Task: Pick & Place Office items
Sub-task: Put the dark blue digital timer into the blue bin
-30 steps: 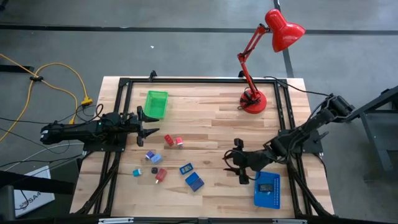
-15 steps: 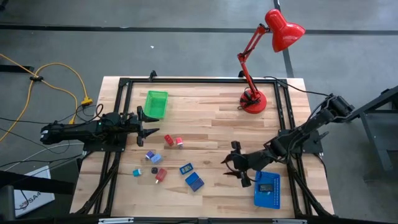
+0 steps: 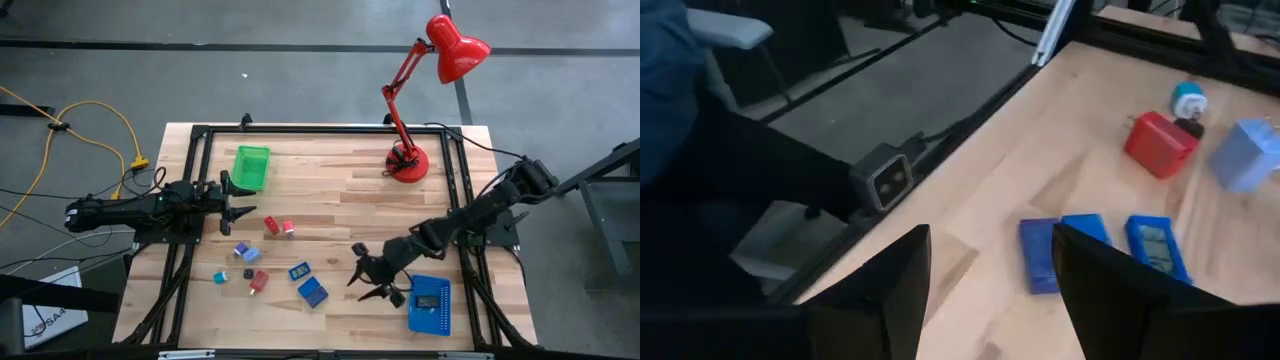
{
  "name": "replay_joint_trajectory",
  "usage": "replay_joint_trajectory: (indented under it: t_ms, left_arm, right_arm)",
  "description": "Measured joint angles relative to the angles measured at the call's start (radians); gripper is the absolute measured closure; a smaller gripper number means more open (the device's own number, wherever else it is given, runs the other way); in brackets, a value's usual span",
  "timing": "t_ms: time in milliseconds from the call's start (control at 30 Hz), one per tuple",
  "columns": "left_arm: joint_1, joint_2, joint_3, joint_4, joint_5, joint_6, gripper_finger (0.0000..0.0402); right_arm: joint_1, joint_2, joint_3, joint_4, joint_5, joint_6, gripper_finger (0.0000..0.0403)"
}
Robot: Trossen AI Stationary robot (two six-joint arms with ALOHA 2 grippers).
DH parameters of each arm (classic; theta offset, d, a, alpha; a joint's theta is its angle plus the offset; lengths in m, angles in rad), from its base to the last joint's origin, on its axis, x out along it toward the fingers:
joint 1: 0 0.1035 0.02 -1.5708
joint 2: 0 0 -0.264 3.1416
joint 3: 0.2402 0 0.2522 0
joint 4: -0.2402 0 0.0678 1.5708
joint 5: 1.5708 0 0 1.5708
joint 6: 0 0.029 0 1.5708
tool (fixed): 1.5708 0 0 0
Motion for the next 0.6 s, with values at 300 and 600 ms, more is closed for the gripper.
replay_joint_trajectory:
  t_ms: [300,600]
  left_arm:
    - [0.000,0.000,0.000,0.000,0.000,0.000,0.0202]
    - [0.000,0.000,0.000,0.000,0.000,0.000,0.0202]
  right_arm:
    - [-0.089,0.012,0.000,0.060,0.049,-0.091,0.0209]
    - [-0.098,0.012,0.000,0.102,0.022,-0.123,0.0209]
